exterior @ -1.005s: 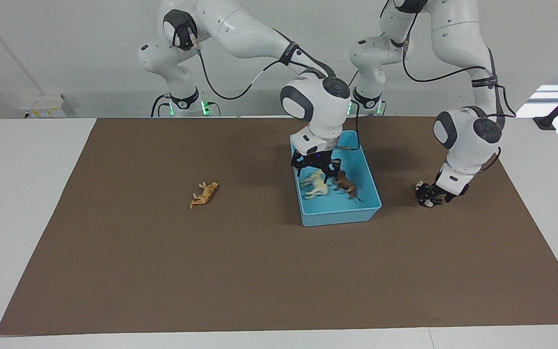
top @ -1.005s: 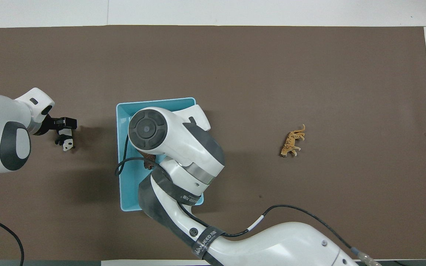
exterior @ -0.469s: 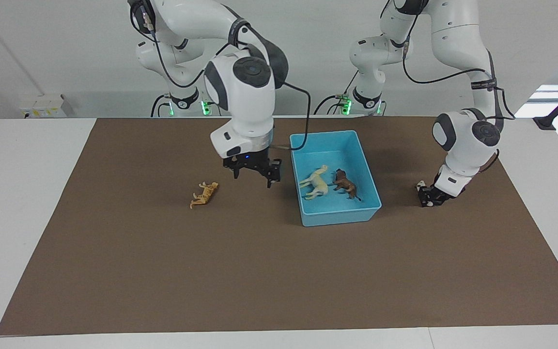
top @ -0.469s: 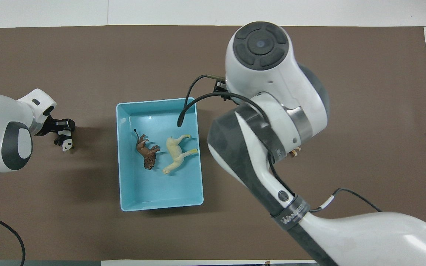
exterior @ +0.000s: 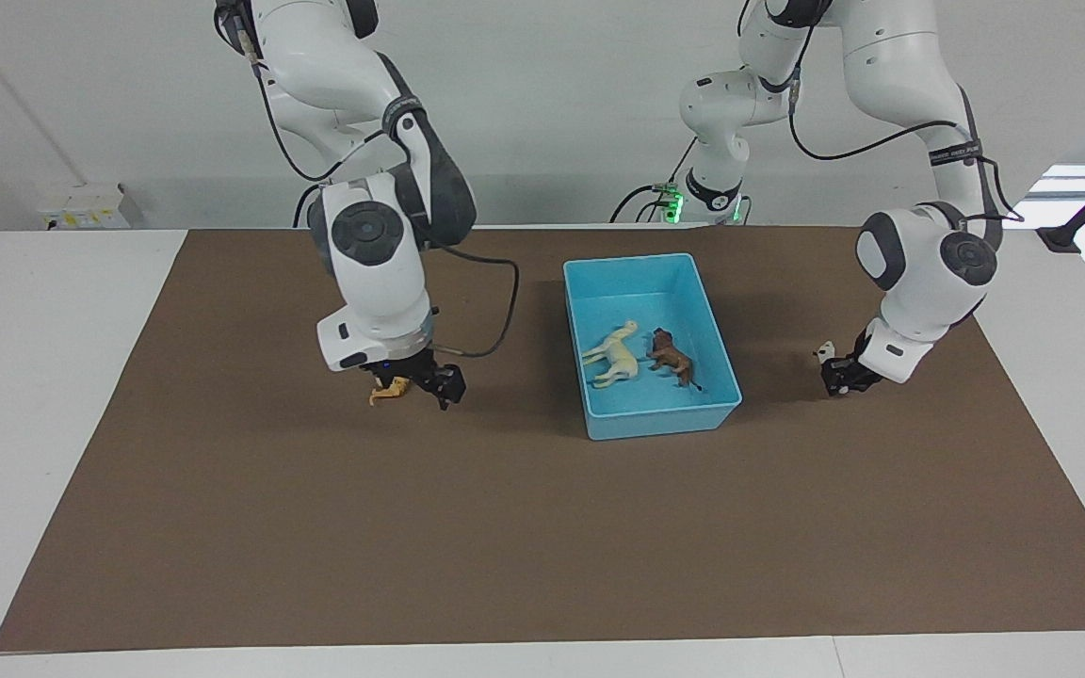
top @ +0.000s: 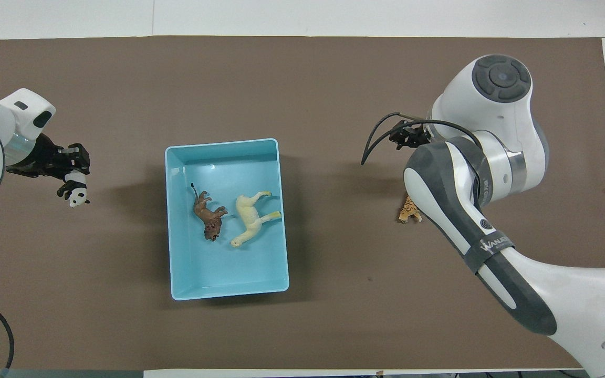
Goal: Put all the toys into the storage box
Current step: 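Grasp the panda with the left gripper while the right gripper grasps the leopard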
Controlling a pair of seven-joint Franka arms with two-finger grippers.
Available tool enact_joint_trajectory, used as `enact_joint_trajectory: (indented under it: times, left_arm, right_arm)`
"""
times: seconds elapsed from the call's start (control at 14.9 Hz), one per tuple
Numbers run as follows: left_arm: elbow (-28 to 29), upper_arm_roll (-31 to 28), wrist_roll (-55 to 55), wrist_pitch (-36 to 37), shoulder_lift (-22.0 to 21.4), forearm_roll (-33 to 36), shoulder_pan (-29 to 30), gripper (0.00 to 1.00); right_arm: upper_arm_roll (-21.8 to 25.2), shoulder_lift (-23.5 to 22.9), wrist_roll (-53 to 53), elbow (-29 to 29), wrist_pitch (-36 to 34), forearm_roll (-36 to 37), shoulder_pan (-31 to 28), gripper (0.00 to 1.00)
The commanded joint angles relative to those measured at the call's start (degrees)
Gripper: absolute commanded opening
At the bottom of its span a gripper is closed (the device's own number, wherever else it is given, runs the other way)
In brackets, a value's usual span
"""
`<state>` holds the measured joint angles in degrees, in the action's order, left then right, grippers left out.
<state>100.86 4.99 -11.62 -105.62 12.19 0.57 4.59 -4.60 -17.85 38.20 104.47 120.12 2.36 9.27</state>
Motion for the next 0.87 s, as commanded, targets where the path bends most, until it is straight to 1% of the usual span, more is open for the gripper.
enact_joint_trajectory:
  times: [0.0,0.07,0.2,0.27,0.34,0.47,0.54,0.6,0.8]
  left_arm:
    - [-4.27,-0.33,-17.49,5.16,0.2,-2.68,-9.12,0.08]
    - [-3.05,-0.33,-23.39,2.9,0.11,-2.77,-12.29,0.08]
    - [3.96,-0.15,-30.63,-5.52,-2.16,-3.29,-17.22,0.08]
    - [7.21,-0.06,-31.88,-8.52,-3.57,-3.91,-18.81,0.08]
    - [9.94,-0.06,-31.98,-10.47,-4.36,-4.0,-19.44,0.12]
    - [12.42,-0.06,-32.85,-11.28,-5.51,-4.35,-21.63,0.31]
    - [12.78,-0.06,-33.64,-11.28,-5.69,-4.35,-21.73,0.74]
    - [12.44,-0.06,-33.65,-10.93,-5.69,-4.35,-21.73,1.0]
    - [11.91,-0.15,-33.56,-10.57,-5.6,-4.35,-21.73,1.0]
  right_arm:
    - [-0.68,4.58,0.03,11.88,8.71,-1.13,0.22,1.0]
    - [-0.68,4.41,0.65,14.07,11.34,-1.13,0.23,1.0]
    - [-0.68,4.06,0.65,18.12,17.23,-1.13,0.05,1.0]
    - [-0.68,4.05,0.3,19.44,19.0,-1.13,-0.3,1.0]
    - [-0.68,3.97,0.39,19.72,19.36,-1.13,-0.39,1.0]
    - [-0.68,3.97,0.74,19.72,19.28,-1.13,-0.3,1.0]
    - [-0.68,4.05,1.0,19.9,19.37,-1.13,-0.13,1.0]
    - [-0.68,4.05,1.27,19.9,19.28,-1.13,0.14,1.0]
    - [-0.68,4.32,3.2,19.29,15.34,-0.96,1.62,1.0]
